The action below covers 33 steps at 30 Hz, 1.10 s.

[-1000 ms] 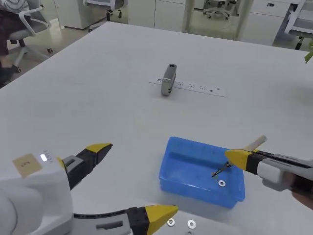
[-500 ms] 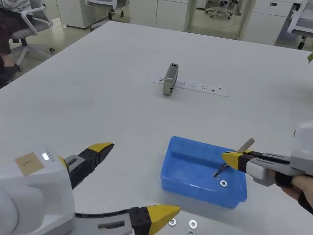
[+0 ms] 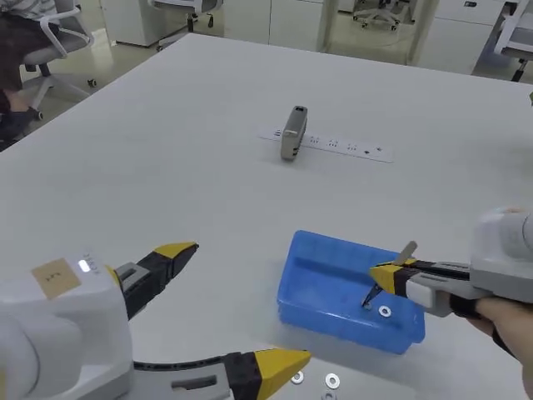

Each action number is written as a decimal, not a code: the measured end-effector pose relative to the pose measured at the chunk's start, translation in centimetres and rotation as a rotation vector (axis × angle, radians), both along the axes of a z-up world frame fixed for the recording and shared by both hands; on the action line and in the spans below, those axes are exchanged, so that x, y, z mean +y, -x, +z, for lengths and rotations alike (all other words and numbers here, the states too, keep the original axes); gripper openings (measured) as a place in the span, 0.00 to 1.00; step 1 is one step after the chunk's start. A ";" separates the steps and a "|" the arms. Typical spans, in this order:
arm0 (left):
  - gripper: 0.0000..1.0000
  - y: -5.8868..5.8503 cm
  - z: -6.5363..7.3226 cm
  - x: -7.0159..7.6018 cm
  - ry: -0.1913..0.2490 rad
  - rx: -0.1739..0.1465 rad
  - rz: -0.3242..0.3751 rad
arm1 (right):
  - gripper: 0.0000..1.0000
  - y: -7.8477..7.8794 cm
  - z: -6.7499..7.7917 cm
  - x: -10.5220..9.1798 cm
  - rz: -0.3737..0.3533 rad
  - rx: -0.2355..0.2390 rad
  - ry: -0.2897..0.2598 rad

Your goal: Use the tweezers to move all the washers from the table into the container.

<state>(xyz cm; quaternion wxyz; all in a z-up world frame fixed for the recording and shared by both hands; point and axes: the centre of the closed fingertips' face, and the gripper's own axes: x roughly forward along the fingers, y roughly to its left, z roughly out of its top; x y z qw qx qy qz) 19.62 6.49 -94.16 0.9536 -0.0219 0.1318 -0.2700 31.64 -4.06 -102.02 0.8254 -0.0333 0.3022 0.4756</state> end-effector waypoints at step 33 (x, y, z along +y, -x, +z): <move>0.97 0.0 -0.3 -0.1 -0.014 0.005 -0.009 | 0.03 2.8 4.4 0.2 0.069 -0.138 -0.075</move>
